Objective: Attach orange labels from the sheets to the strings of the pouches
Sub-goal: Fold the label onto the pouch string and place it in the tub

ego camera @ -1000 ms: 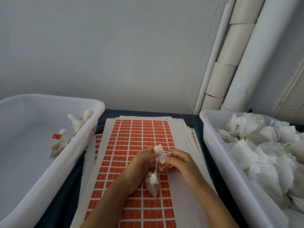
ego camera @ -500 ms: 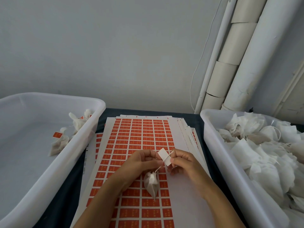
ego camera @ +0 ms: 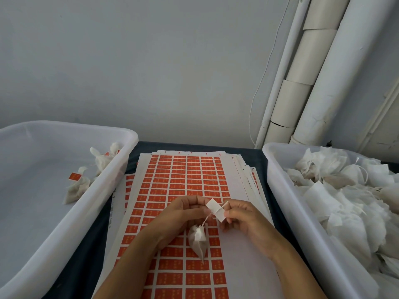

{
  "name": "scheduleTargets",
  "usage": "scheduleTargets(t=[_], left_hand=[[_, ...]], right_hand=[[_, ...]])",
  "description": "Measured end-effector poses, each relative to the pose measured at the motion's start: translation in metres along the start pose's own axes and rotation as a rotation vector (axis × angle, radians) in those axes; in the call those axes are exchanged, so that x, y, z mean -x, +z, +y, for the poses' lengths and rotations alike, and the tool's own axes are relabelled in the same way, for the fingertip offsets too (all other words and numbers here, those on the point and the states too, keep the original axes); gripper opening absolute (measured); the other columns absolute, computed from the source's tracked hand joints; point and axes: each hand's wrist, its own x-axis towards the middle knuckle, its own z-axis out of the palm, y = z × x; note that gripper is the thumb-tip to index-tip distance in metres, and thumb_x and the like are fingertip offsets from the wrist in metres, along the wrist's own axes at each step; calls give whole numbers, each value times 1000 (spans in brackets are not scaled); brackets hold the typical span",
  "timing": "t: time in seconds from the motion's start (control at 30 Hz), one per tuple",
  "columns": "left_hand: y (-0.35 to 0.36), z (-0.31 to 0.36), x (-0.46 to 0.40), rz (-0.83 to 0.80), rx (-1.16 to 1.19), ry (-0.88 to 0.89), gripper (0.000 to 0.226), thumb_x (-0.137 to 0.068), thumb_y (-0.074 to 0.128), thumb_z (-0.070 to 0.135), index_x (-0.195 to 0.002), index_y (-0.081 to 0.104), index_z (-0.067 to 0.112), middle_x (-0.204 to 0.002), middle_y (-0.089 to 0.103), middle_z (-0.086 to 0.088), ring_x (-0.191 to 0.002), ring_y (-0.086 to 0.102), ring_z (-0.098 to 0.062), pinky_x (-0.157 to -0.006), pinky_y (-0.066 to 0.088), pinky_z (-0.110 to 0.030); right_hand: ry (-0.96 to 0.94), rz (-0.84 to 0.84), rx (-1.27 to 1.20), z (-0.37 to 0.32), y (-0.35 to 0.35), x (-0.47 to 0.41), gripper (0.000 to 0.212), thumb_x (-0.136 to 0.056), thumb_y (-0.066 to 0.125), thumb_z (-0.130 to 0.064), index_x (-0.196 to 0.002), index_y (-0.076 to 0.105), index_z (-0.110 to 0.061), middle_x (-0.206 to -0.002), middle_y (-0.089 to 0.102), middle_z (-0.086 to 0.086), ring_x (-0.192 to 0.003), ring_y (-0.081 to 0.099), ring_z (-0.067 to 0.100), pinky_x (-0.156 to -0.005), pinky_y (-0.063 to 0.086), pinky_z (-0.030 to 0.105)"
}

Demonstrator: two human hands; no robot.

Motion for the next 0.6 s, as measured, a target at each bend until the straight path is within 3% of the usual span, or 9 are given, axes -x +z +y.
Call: scheduleTargets(t=[0.1, 0.2, 0.27, 0.37, 0.43, 0.53, 0.6], left_hand=[[-1, -1, 0, 9, -17, 10, 23, -90, 57, 6, -81, 74, 18, -101, 67, -20, -97, 62, -33, -94, 50, -41], [-1, -1, -1, 35, -32, 4, 20, -90, 57, 5, -80, 72, 14, -102, 64, -27, -98, 57, -43, -97, 45, -50], [0, 0, 0, 43, -30, 1, 21, -89, 58, 4, -78, 72, 14, -102, 63, -28, -93, 56, -38, -99, 43, -52], [1, 0, 0, 40, -18, 0, 25, -90, 56, 4, -76, 72, 16, -101, 64, -26, -91, 56, -35, -97, 44, -47], [0, -1, 0, 11, -9, 10, 18, -91, 55, 6, -86, 71, 12, -102, 65, -23, -92, 58, -34, -97, 44, -46], [-1, -1, 0, -65, 28, 16, 26, -88, 58, 23, -106, 67, 6, -104, 69, -15, -95, 65, -28, -95, 48, -39], [2, 1, 1, -84, -8, 12, 34, -83, 65, 35, -107, 67, 11, -101, 72, -9, -94, 68, -23, -86, 54, -27]], right_hand=[[12, -38, -15, 0, -1, -1, 25, -77, 54, -35, -72, 56, -10, -86, 65, 9, -81, 62, 15, -85, 51, 28], [27, -89, -32, -1, -2, -1, 38, -79, 57, -34, -98, 61, -1, -97, 66, 13, -85, 63, 19, -83, 52, 29], [24, -115, -52, -2, -3, -1, 42, -79, 59, -32, -109, 58, -3, -102, 66, 12, -87, 63, 21, -83, 52, 30], [13, -105, -72, -3, -4, 0, 42, -77, 60, -30, -112, 55, -7, -103, 67, 7, -87, 64, 22, -82, 53, 30], [10, -93, -68, -3, -4, -1, 43, -78, 60, -30, -114, 55, -8, -103, 67, 8, -87, 65, 22, -82, 53, 30], [10, -90, -61, -3, -2, -2, 40, -79, 60, -31, -114, 57, -10, -103, 68, 7, -91, 65, 24, -83, 53, 30], [9, -87, -57, -2, -2, -2, 33, -84, 61, -28, -112, 58, -11, -103, 68, 7, -92, 65, 25, -83, 54, 31]])
